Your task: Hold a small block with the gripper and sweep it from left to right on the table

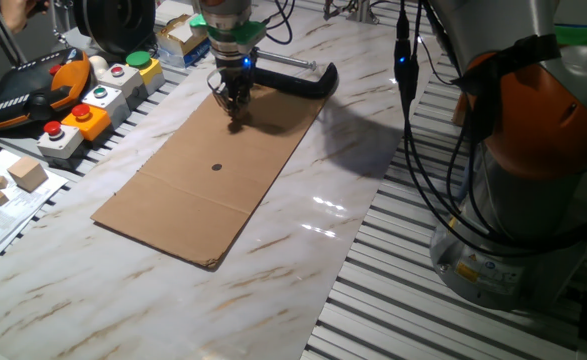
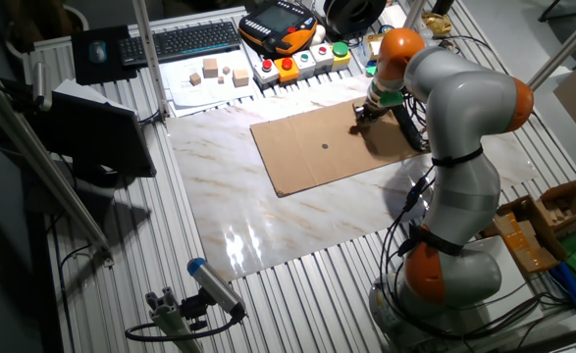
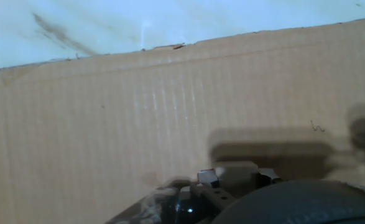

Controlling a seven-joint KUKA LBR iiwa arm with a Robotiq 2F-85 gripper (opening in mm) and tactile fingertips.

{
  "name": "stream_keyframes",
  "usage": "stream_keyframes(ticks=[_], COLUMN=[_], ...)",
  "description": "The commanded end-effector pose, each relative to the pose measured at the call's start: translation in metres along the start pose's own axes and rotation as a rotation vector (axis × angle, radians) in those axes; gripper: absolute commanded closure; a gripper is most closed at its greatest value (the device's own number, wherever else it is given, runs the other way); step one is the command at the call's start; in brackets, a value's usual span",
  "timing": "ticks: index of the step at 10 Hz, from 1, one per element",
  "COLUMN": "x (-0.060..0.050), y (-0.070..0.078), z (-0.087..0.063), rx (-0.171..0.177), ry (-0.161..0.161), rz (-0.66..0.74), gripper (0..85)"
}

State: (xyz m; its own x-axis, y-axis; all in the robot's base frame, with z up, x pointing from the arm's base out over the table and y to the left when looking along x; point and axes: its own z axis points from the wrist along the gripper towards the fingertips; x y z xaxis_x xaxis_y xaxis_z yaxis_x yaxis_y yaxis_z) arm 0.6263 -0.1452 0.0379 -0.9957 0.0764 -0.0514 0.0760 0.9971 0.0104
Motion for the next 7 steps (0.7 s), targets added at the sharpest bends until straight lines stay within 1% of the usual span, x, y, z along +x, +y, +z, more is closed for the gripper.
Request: stream_keyframes(ticks=[1, 7], x=[-0.0003, -0.0009], y=[0.0006, 0.0077], z=[-0.0002, 0.0012], rx=[0.002, 0.000], ry=[-0.001, 0.001], rz=[0.000, 0.002], gripper=[84.3, 84.3])
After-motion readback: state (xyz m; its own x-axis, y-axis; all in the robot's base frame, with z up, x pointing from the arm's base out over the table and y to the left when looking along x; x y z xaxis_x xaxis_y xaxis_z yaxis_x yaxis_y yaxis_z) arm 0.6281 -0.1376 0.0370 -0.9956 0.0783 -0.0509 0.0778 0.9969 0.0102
